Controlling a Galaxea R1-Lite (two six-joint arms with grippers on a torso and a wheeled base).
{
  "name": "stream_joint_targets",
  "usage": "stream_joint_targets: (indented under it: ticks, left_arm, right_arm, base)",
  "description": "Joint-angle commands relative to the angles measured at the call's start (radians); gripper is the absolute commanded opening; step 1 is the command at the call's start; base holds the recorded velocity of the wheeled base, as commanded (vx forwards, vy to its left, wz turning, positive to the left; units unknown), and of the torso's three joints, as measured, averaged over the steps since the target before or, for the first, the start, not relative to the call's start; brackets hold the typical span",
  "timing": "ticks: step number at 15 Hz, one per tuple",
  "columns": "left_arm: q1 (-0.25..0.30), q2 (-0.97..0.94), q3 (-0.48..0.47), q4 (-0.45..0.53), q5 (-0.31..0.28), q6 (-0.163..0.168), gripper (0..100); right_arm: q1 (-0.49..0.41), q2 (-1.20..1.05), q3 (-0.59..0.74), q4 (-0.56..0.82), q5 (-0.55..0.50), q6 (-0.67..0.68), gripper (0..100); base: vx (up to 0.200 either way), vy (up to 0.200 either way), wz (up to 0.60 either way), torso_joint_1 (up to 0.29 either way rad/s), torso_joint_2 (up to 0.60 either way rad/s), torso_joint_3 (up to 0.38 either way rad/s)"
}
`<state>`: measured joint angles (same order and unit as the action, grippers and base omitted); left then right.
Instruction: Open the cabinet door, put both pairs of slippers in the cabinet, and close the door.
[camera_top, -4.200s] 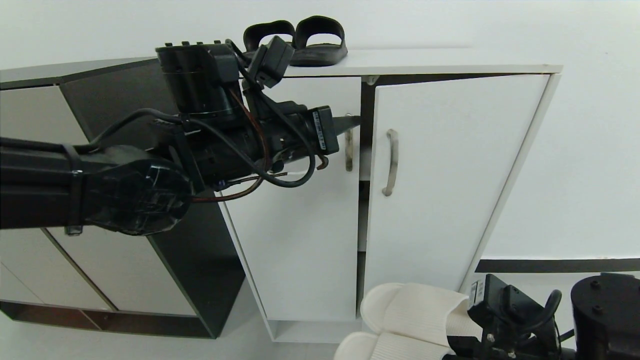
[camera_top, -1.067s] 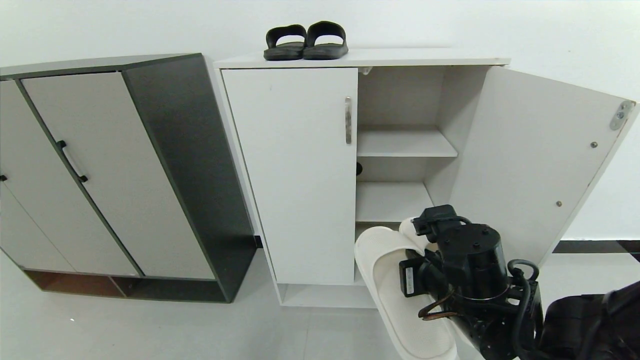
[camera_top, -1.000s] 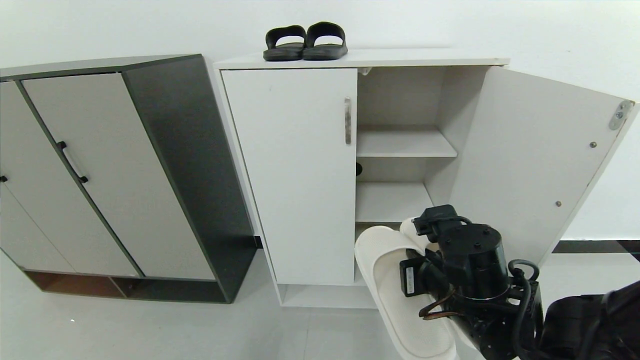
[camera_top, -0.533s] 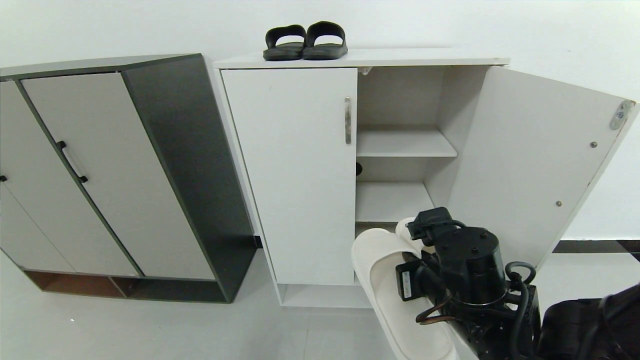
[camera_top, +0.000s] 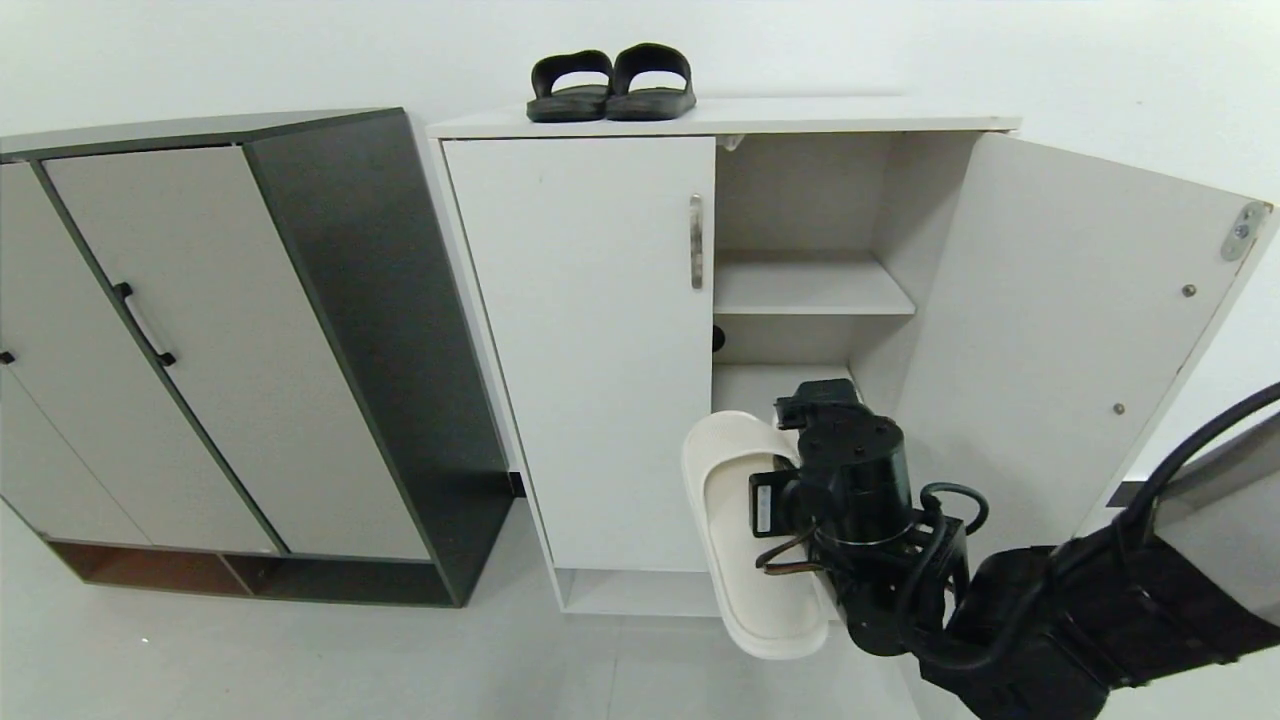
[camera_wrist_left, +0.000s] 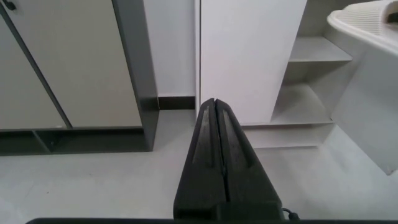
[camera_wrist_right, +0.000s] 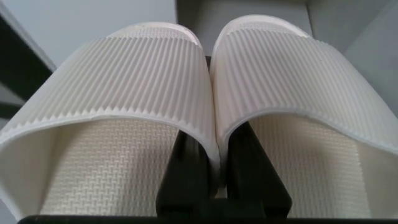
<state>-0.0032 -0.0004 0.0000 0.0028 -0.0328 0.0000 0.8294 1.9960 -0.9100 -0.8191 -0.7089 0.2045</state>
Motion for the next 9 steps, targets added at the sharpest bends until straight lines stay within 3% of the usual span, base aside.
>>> stream_joint_targets:
  ticks: [1, 5, 9]
  left_arm:
    - [0.0, 0.003, 0.0, 0.0, 0.001, 0.0, 0]
    - [0.0, 0.002, 0.0, 0.0, 0.001, 0.0, 0]
    - [0.0, 0.003, 0.0, 0.0, 0.001, 0.0, 0]
  right_arm:
    - [-0.022, 0.07, -0.041, -0.002, -0.014, 0.003, 0]
    - [-0.022, 0.095, -0.073, -0.006, -0.049, 0.004, 0]
    - [-0.022, 0.133, -0.119, -0.009, -0.073, 0.023, 0]
  base:
    - [0.0, -0.2, 0.0, 0.002, 0.0, -0.002]
    - [0.0, -0.2, 0.0, 0.006, 0.0, 0.002]
    - [0.0, 0.0, 0.0, 0.0, 0.0, 0.0]
